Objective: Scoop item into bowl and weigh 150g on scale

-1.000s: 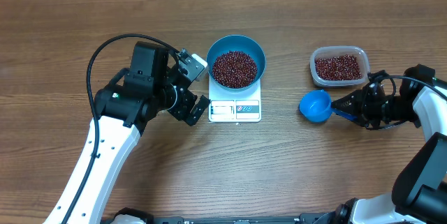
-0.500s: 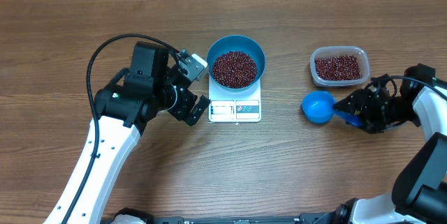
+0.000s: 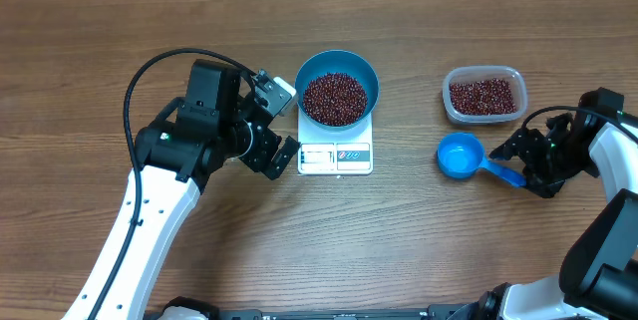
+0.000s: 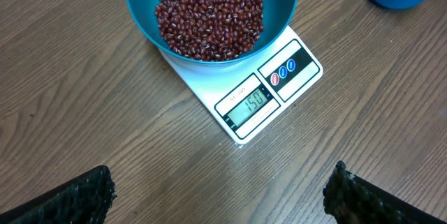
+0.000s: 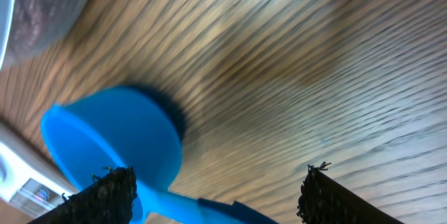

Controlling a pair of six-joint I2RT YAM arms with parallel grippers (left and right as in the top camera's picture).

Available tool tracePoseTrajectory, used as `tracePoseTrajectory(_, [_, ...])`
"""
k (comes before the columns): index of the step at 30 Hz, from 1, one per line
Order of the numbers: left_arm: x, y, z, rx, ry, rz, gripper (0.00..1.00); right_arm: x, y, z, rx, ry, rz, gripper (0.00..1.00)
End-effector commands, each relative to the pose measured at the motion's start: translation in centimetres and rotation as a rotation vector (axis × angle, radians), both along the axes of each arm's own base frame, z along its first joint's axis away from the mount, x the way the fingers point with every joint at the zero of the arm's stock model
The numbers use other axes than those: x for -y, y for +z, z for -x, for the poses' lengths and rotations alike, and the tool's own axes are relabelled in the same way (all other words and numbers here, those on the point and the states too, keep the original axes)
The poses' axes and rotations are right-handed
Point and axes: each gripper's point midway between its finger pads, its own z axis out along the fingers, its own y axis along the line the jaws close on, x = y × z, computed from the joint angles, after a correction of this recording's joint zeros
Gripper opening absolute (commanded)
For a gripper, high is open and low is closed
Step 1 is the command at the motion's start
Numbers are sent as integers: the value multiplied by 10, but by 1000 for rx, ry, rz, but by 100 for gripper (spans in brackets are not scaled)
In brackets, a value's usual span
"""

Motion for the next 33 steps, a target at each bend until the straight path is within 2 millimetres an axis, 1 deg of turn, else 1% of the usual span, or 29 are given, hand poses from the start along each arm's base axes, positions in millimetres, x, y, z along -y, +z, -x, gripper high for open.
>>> tracePoseTrajectory(1, [3,-3,1,-20,4,16,100,14,-1,0,-41,-97,73,77])
tracePoseTrajectory(7, [3,-3,1,-20,4,16,100,32,13,-8,-41,-148,155,78])
tracePoseTrajectory(9, [3,-3,1,-20,4,16,100,35,21,-15,-19,-152,162,77])
tracePoseTrajectory(14, [3,-3,1,-21,4,16,100,40,39,-25,9,-143,174,77])
tracePoseTrajectory(16, [3,-3,1,-21,4,16,100,41,44,-28,18,-143,177,78])
tracePoseTrajectory(21, [3,-3,1,-20,4,16,100,41,48,-28,19,-142,177,77])
tracePoseTrajectory(23, [3,-3,1,-20,4,16,100,39,54,-32,47,-110,168,77])
tracePoseTrajectory(26, [3,-3,1,-20,4,16,100,32,80,-46,146,-51,141,77])
tracePoseTrajectory(28, [3,-3,1,-20,4,16,100,25,105,-55,226,4,144,77])
tracePoseTrajectory(30, [3,-3,1,-20,4,16,100,16,137,-62,297,69,165,77])
tracePoseTrajectory(31, [3,-3,1,-20,4,16,100,7,157,-64,335,122,182,77])
tracePoseTrajectory(33, [3,-3,1,-20,4,16,100,-7,178,-65,371,187,196,77])
